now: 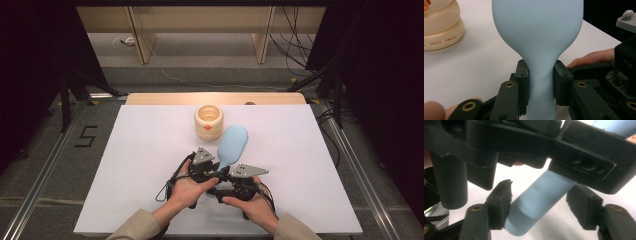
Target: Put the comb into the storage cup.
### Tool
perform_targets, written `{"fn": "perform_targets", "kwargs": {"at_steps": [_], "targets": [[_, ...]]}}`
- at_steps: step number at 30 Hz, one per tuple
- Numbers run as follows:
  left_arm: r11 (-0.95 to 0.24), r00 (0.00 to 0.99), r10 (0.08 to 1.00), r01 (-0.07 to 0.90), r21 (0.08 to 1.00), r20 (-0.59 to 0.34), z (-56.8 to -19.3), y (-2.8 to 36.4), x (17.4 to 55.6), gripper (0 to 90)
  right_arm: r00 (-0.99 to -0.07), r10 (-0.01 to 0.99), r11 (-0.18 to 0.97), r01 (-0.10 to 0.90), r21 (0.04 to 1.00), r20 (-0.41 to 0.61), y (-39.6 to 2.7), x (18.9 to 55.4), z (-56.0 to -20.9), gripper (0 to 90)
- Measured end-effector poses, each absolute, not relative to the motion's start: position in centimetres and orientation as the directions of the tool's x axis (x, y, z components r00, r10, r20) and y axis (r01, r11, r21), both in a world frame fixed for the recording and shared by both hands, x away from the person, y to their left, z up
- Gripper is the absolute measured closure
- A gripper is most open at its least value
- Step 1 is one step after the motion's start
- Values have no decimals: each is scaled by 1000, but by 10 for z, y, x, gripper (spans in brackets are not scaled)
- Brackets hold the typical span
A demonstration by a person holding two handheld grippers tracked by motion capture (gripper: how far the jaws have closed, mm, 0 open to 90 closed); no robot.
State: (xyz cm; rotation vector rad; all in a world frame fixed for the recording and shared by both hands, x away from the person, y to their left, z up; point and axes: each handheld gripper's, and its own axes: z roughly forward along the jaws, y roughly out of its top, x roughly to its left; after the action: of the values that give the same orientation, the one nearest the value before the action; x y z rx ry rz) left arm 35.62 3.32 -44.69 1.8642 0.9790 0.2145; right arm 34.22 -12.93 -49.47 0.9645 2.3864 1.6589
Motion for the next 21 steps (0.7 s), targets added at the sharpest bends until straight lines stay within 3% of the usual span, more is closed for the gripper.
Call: {"fn": "perform_targets", "kwargs": {"at_steps": [4,21], "targets": [[-190,655,708,534,823,-262,-447,34,357,693,-797,516,207,470,858,313,-129,342,-495,496],[-158,618,716,596,787,-324,-445,36,358,684,-689,486,104,657,747,538,-139,350,-498,637]]}}
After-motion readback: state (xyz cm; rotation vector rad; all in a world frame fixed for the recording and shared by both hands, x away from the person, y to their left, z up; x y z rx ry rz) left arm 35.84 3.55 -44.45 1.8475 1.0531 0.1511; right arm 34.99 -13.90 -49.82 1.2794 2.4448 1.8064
